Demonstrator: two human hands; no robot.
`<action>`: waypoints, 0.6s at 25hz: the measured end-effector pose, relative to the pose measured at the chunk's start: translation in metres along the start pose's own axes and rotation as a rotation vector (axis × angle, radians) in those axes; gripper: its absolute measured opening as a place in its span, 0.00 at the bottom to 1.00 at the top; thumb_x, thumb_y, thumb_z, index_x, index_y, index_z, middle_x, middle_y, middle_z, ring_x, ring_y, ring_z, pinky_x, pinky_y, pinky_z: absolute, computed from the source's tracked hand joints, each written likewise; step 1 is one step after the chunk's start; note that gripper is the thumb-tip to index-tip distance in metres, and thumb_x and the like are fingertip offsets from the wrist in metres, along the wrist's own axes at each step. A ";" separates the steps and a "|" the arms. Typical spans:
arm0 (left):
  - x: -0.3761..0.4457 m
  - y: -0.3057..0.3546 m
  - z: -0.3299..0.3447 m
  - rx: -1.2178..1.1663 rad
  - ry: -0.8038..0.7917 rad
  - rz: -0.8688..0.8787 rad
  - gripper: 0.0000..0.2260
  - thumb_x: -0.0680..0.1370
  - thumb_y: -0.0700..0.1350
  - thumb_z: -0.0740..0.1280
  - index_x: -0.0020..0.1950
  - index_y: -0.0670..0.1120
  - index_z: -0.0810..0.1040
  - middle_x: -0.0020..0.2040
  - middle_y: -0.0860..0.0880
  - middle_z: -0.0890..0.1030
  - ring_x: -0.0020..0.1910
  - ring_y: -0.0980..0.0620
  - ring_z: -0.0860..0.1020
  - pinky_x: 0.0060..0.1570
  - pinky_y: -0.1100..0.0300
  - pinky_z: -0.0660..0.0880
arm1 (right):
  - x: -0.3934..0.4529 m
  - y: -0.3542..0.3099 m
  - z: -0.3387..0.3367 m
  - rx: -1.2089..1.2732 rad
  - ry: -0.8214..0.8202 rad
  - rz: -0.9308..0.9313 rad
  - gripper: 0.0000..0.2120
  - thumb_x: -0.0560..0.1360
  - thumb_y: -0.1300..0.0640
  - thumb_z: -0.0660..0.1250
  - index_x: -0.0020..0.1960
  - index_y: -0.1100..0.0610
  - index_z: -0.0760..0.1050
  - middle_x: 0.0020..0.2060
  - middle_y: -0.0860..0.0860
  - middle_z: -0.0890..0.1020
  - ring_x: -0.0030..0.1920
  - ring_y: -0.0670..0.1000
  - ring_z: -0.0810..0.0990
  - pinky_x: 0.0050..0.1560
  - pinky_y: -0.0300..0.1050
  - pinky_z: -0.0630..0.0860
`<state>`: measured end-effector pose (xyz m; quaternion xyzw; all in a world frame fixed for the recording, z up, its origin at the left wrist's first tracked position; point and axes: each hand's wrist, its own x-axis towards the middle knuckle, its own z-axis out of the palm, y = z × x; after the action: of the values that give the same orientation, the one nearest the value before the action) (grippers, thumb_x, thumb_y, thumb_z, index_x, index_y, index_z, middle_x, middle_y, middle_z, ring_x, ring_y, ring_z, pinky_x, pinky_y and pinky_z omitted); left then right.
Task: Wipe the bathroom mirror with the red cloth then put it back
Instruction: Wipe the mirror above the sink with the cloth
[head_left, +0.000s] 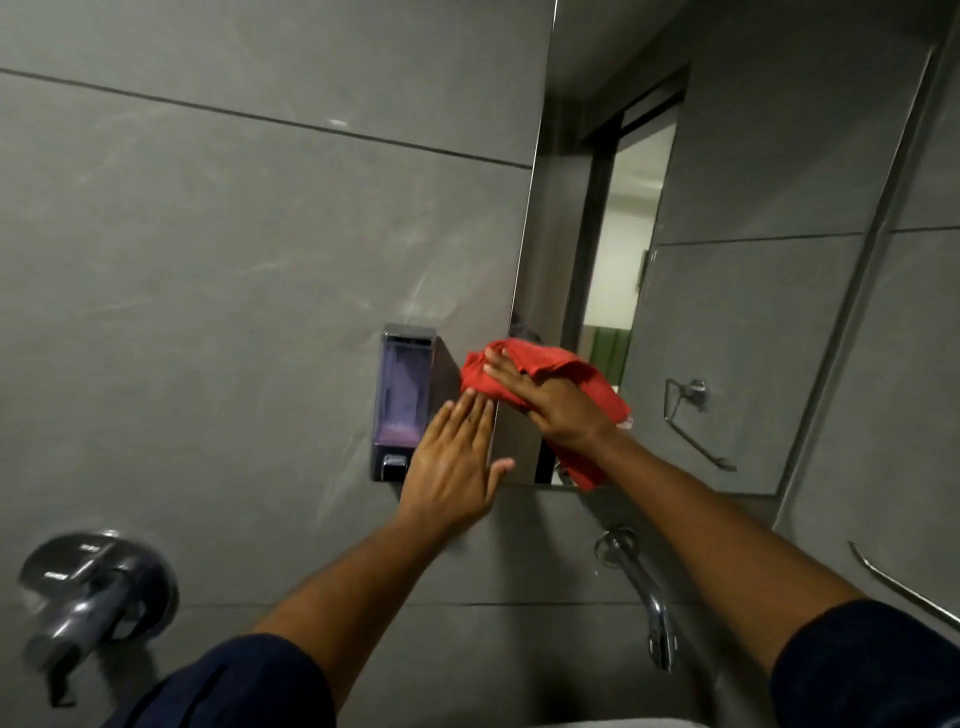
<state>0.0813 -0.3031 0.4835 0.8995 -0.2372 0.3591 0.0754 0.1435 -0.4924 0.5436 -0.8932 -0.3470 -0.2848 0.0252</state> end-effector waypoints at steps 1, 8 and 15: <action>-0.019 0.001 0.009 0.010 -0.059 0.005 0.31 0.78 0.59 0.50 0.74 0.39 0.66 0.74 0.42 0.68 0.75 0.45 0.65 0.75 0.50 0.55 | -0.013 -0.004 0.016 0.021 -0.052 -0.003 0.36 0.74 0.69 0.59 0.76 0.46 0.52 0.77 0.43 0.52 0.75 0.45 0.58 0.75 0.43 0.59; -0.102 -0.006 0.038 0.033 -0.243 0.016 0.30 0.78 0.59 0.50 0.72 0.42 0.69 0.73 0.45 0.70 0.74 0.47 0.67 0.73 0.49 0.60 | -0.079 -0.035 0.090 0.221 -0.351 0.117 0.28 0.78 0.64 0.55 0.74 0.44 0.57 0.75 0.40 0.55 0.75 0.41 0.53 0.76 0.36 0.47; -0.159 -0.044 0.040 -0.169 -0.398 -0.095 0.31 0.81 0.58 0.50 0.79 0.46 0.46 0.81 0.47 0.47 0.80 0.49 0.46 0.77 0.55 0.42 | -0.101 -0.096 0.121 0.817 -0.261 0.443 0.19 0.77 0.67 0.61 0.68 0.64 0.69 0.66 0.65 0.74 0.64 0.56 0.75 0.61 0.27 0.67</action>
<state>0.0265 -0.2176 0.3470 0.9533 -0.2340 0.1492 0.1191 0.0816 -0.4519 0.3749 -0.8909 -0.2321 0.0014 0.3905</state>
